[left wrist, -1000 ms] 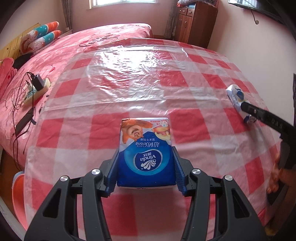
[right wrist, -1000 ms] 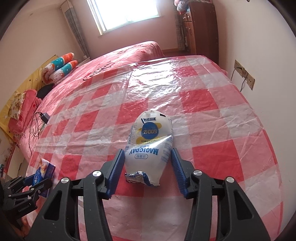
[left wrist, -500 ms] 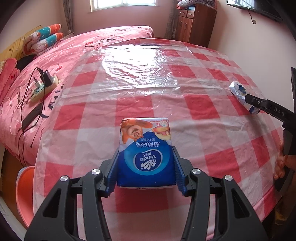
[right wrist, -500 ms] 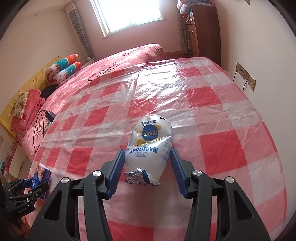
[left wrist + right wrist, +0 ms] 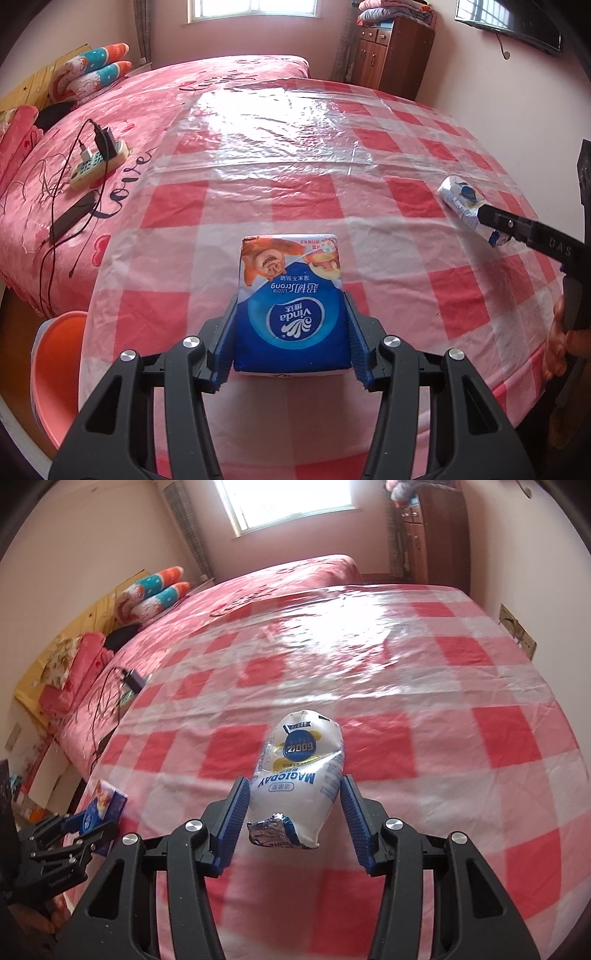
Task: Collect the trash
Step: 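Lift and carry the tissue box and yogurt bag toward the orange bucket, then open both tools to drop the tissue box and yogurt bag into the bucket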
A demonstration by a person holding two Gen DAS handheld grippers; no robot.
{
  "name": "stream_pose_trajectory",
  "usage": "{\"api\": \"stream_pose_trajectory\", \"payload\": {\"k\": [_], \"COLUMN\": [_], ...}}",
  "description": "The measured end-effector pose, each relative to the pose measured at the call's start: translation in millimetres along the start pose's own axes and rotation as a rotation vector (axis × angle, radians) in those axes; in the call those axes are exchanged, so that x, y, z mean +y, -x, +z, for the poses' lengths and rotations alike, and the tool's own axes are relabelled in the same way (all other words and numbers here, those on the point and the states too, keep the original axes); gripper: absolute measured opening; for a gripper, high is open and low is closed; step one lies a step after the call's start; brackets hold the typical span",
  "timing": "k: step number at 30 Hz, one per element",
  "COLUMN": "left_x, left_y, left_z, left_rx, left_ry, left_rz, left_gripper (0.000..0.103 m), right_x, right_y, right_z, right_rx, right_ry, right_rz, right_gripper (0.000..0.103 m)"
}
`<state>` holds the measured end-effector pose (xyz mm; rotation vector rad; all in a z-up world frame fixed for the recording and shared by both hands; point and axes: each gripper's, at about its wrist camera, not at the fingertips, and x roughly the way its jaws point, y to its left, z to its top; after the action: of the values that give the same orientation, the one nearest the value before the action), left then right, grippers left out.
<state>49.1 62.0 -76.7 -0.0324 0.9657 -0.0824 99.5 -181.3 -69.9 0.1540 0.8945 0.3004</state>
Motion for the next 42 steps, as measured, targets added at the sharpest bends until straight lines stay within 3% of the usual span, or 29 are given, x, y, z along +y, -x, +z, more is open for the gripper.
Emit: {"api": "stream_pose_trajectory", "payload": {"k": [8,22,42], "left_x": [20,53,125], "left_y": [9,23,52], "left_z": [-13,-27,-49], "left_rx": [-0.006,-0.016,-0.038], "left_ry": [0.028,0.085,0.216], "left_rz": [-0.005,0.004,0.091], "left_gripper": [0.053,0.053,0.053], "right_x": [41,81,153], "right_y": [4,4,0], "right_z": [-16,-36,-40], "right_rx": [0.02,0.073,0.125], "right_ry": [0.075,0.146,0.271], "right_rz": [0.022,0.066,0.172], "right_gripper": [0.052,0.052,0.051]}}
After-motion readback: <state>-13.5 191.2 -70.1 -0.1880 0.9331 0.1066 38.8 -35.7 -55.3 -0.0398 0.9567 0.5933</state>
